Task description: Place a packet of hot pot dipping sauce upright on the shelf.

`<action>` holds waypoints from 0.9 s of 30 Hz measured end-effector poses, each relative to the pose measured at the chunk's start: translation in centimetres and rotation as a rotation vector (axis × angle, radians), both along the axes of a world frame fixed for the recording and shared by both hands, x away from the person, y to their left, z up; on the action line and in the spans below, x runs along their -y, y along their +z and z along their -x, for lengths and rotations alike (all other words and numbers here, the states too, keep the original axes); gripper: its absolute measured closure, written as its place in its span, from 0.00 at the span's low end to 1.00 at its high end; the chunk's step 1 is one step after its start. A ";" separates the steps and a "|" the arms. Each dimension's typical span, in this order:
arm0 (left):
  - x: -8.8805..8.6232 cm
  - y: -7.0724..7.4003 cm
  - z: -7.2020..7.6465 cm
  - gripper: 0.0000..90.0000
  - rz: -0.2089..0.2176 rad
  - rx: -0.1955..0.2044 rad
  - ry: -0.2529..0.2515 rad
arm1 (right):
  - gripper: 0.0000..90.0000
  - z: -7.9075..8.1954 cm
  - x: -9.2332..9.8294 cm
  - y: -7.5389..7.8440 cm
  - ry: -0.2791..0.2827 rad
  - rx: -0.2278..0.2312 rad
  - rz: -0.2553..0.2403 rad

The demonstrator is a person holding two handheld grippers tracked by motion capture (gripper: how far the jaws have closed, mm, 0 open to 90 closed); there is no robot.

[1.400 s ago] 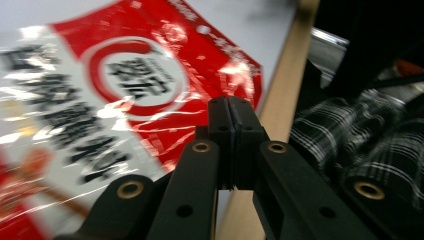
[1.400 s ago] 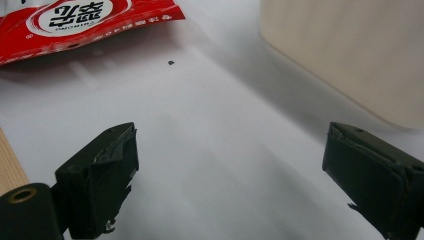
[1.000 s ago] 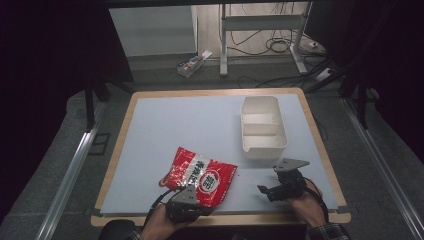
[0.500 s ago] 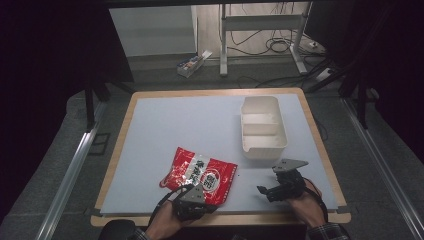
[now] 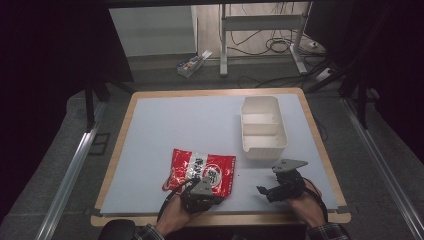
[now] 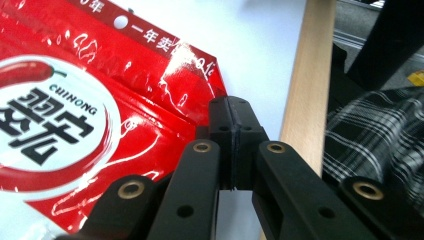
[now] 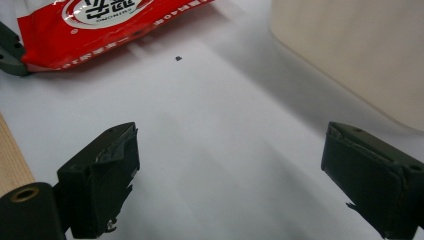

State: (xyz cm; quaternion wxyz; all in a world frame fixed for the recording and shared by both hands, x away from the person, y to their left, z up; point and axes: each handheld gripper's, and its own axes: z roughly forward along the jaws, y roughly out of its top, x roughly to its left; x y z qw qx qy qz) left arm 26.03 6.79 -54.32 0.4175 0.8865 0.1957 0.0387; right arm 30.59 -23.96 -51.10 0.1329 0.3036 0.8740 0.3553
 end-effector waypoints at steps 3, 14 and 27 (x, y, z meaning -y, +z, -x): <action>0.6 0.0 -0.5 1.00 -0.001 0.013 0.025 | 0.09 0.0 0.0 0.0 0.000 -0.002 -0.002; 2.1 0.4 -3.3 1.00 -0.035 0.052 0.146 | 0.09 0.0 0.0 0.0 0.000 -0.001 -0.003; 1.5 1.3 -1.7 1.00 0.051 -0.024 0.064 | 0.09 0.0 0.0 0.0 0.000 0.002 0.000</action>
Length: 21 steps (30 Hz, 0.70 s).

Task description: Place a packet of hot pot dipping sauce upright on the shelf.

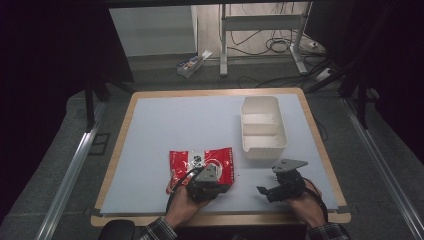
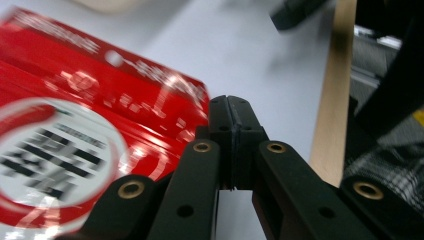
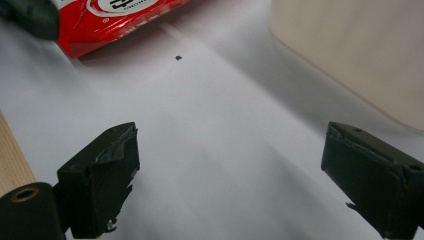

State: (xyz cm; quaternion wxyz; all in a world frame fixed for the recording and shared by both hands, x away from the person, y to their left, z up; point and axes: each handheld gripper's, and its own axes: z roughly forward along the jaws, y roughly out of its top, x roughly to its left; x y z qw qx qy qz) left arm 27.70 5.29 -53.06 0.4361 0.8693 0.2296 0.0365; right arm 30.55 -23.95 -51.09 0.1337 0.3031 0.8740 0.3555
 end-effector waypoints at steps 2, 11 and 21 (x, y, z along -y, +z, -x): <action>0.6 -0.7 -0.1 1.00 -0.041 0.006 0.007 | 0.09 0.0 0.0 0.0 0.001 -0.001 0.003; 2.3 -0.5 -1.1 1.00 -0.107 0.073 0.044 | 0.09 -0.1 0.0 -0.1 0.004 -0.001 0.002; 1.7 0.6 -3.0 1.00 -0.065 0.064 0.115 | 0.09 -0.1 -0.1 -0.1 0.002 -0.010 0.000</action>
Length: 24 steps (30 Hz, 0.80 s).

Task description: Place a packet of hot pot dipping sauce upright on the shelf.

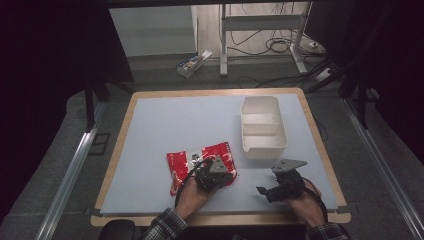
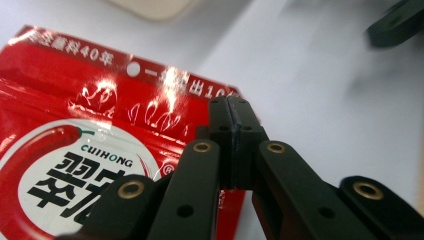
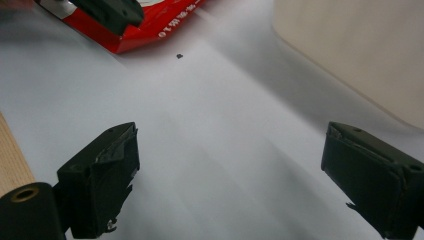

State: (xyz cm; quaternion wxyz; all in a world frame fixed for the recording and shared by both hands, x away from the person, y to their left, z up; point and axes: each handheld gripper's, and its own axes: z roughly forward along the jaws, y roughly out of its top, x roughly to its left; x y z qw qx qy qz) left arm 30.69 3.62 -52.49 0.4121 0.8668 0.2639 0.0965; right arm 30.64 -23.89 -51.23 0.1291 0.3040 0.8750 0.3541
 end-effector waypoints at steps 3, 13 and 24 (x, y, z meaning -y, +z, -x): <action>-1.7 1.1 0.7 0.99 0.030 0.009 0.009 | 0.09 0.0 0.0 0.0 0.001 0.000 -0.002; -9.6 2.6 -0.5 0.99 0.056 0.058 0.203 | 0.09 0.0 -0.3 -0.1 0.006 -0.004 0.004; -16.3 -0.8 -6.9 1.00 0.030 -0.039 0.421 | 0.09 0.0 -0.3 -0.1 0.004 -0.009 0.006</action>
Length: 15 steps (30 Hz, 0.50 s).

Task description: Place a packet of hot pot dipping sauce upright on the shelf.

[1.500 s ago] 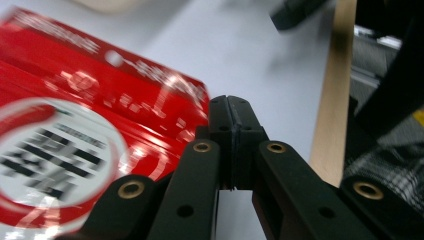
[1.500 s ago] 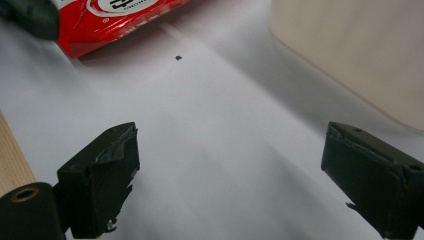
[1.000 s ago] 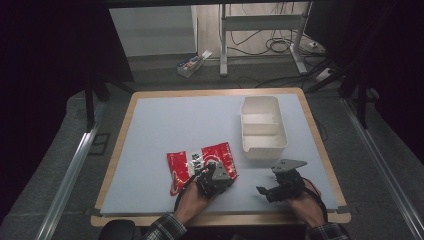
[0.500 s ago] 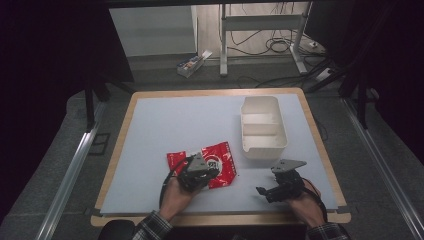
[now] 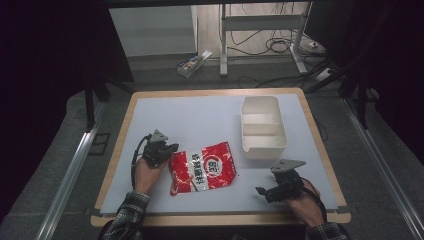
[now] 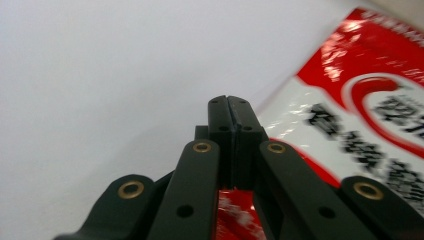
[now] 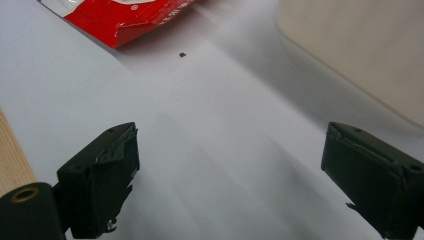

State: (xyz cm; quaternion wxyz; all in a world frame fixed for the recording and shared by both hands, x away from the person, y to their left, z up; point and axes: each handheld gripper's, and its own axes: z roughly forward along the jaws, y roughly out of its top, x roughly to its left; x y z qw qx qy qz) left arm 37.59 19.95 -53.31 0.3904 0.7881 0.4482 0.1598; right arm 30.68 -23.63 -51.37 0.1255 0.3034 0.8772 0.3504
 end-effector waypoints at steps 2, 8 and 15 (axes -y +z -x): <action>0.2 -1.3 -0.5 1.00 -0.028 -0.034 -0.006 | 0.09 0.0 0.0 0.0 0.002 -0.001 0.002; 0.6 -1.0 0.7 1.00 -0.016 -0.048 -0.032 | 0.09 0.1 0.0 0.0 0.004 -0.003 0.001; 1.2 -0.6 2.4 1.00 -0.039 -0.053 -0.050 | 0.09 0.1 -0.2 0.0 0.009 0.001 0.005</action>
